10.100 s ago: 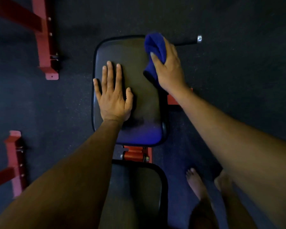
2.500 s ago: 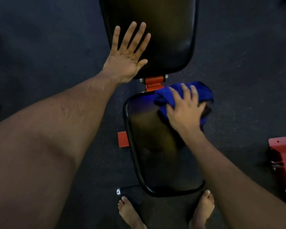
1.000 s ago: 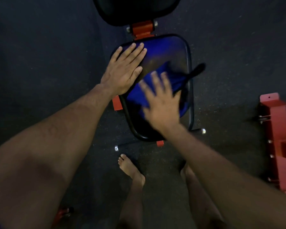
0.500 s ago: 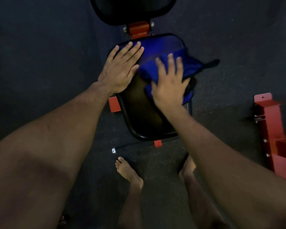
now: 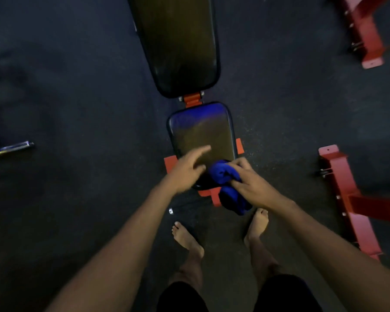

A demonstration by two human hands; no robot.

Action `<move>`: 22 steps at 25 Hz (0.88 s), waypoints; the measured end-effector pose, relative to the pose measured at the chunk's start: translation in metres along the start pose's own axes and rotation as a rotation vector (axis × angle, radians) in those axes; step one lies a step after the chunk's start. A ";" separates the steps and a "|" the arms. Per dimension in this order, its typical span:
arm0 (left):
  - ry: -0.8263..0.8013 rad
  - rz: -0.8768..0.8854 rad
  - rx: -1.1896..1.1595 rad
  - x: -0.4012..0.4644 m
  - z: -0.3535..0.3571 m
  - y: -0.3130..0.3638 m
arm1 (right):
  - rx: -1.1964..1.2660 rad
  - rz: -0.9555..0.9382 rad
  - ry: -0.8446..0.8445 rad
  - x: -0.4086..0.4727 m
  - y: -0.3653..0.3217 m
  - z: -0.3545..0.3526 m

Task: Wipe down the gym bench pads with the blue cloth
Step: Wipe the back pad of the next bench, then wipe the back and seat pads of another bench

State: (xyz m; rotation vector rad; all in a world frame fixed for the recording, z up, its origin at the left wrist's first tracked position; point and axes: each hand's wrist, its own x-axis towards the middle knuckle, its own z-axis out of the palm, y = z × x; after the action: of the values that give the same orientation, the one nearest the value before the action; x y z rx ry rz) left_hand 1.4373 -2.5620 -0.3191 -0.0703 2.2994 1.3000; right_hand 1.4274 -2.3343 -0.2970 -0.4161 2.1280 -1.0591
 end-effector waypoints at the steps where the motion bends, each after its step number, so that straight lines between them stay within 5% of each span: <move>1: -0.039 0.041 -0.067 -0.026 0.004 0.024 | 0.009 -0.013 0.028 -0.023 -0.015 -0.021; 4: -0.099 0.198 -0.139 -0.075 0.009 0.096 | 0.022 -0.066 0.091 -0.085 -0.052 -0.075; 9: 0.030 0.424 0.019 -0.079 0.018 0.242 | 0.085 -0.159 0.163 -0.175 -0.090 -0.155; 14: 0.016 0.480 -0.025 -0.052 0.057 0.355 | 0.019 -0.155 0.466 -0.254 -0.070 -0.233; 22: -0.119 0.628 0.070 0.001 0.108 0.471 | 0.016 -0.012 0.667 -0.332 -0.021 -0.324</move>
State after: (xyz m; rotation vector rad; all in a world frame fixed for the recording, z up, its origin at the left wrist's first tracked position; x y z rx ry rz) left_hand 1.3473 -2.2177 0.0073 0.7868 2.3437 1.4498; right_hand 1.4244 -1.9800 0.0040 -0.0607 2.6874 -1.3535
